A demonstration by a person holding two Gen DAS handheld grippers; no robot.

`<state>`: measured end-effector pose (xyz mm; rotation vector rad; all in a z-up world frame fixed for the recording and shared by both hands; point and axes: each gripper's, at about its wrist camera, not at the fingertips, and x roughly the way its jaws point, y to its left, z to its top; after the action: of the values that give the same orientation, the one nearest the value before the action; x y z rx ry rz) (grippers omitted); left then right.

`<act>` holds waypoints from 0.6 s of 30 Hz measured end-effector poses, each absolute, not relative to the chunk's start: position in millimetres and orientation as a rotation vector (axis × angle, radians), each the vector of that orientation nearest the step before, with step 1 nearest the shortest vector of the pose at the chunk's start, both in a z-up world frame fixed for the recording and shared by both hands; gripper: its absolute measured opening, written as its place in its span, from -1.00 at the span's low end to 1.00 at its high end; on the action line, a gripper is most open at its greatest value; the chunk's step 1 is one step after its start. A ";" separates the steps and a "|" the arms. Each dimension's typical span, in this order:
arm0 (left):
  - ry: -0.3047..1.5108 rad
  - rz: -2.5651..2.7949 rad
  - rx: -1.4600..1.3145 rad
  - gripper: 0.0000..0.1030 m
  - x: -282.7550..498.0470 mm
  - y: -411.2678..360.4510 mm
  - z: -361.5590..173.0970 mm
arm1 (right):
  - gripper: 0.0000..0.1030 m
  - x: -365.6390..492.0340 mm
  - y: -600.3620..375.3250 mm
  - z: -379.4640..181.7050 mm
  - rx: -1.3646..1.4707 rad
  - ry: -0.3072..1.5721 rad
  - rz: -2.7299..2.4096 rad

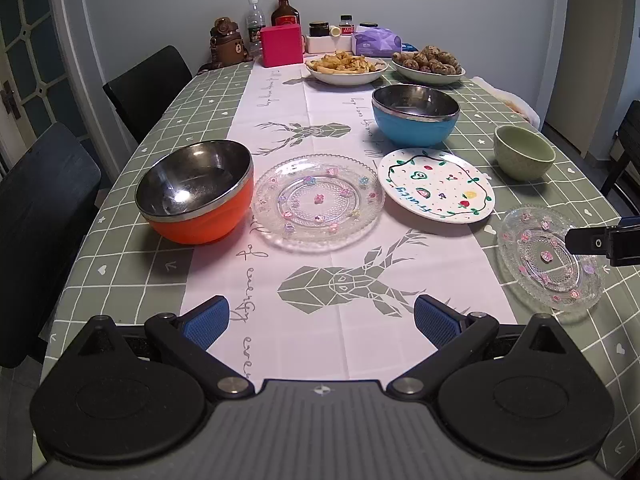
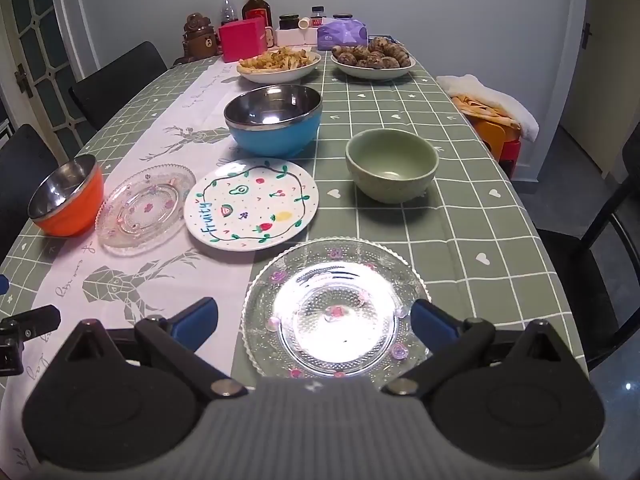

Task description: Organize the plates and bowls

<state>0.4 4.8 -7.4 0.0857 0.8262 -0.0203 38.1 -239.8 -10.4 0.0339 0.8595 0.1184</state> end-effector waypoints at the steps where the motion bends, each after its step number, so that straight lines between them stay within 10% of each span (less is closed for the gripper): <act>1: 0.827 -0.021 0.086 1.00 0.7 4.8 -7.1 | 0.95 37.8 -239.8 -9.9 0.033 0.859 0.119; 18: 0.823 -0.021 0.092 1.00 0.6 3.5 -7.7 | 0.95 38.1 -239.5 -10.0 0.033 0.862 0.117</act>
<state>0.6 3.5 -7.7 0.0921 0.8235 -0.0214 38.1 -239.5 -10.0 0.0332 0.8623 0.1168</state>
